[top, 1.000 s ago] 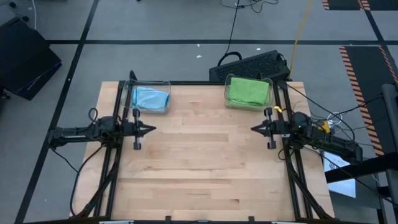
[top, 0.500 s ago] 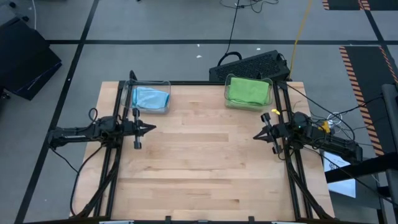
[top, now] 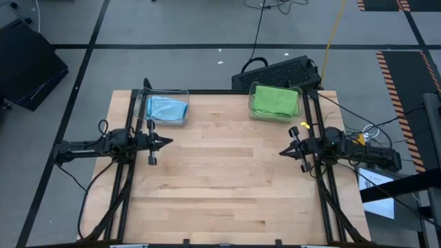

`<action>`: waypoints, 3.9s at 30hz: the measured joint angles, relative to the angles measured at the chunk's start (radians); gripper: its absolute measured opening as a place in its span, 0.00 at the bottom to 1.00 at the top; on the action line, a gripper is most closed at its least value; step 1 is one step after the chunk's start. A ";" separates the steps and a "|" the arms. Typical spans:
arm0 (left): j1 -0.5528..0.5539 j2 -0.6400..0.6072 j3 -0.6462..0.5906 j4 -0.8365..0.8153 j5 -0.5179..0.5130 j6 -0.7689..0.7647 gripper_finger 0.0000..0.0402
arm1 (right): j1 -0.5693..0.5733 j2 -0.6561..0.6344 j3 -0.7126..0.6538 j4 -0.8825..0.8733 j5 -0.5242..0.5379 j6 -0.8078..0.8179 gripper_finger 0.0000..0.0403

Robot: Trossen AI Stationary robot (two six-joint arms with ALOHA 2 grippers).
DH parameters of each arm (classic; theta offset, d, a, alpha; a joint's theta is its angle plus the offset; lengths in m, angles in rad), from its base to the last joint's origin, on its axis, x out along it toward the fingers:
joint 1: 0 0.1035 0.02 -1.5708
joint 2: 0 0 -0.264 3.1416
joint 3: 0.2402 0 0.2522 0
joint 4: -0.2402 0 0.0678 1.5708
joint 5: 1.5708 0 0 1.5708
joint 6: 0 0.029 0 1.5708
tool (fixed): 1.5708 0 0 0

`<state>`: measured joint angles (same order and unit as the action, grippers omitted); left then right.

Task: Sort microfiber towel by color & place in baskets
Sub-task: Return to Home Position

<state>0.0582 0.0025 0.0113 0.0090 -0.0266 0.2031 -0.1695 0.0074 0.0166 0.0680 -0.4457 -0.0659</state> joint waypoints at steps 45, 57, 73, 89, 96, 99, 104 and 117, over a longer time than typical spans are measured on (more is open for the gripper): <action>0.011 0.000 0.000 0.002 -0.027 0.076 0.01 | 0.311 0.127 0.000 -0.031 0.600 -0.016 0.00; 0.027 0.000 0.000 -0.003 0.019 0.003 0.01 | 0.311 0.127 0.000 -0.029 0.599 -0.025 0.00; -0.019 0.114 0.000 -0.003 0.032 -0.134 0.01 | 0.311 0.127 0.000 -0.026 0.599 -0.186 0.00; -0.079 -0.001 -0.001 0.018 -0.045 -0.002 0.00 | 0.311 0.127 0.000 -0.017 0.599 -0.182 0.00; -0.057 0.014 -0.001 0.003 0.005 -0.030 0.01 | 0.310 0.129 0.000 0.017 0.602 -0.182 0.00; -0.058 0.026 0.000 0.002 0.009 -0.067 0.02 | 0.311 0.130 0.000 0.021 0.602 -0.182 0.00; -0.058 0.032 0.000 0.001 0.005 -0.074 0.01 | 0.310 0.131 0.000 0.019 0.601 -0.182 0.00; -0.058 0.037 -0.002 0.019 -0.001 -0.078 0.08 | 0.310 0.079 0.000 0.100 0.602 -0.111 0.00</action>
<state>0.0006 0.0391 0.0097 0.0283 -0.0273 0.1253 0.1410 0.0868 0.0166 0.1684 0.1562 -0.1768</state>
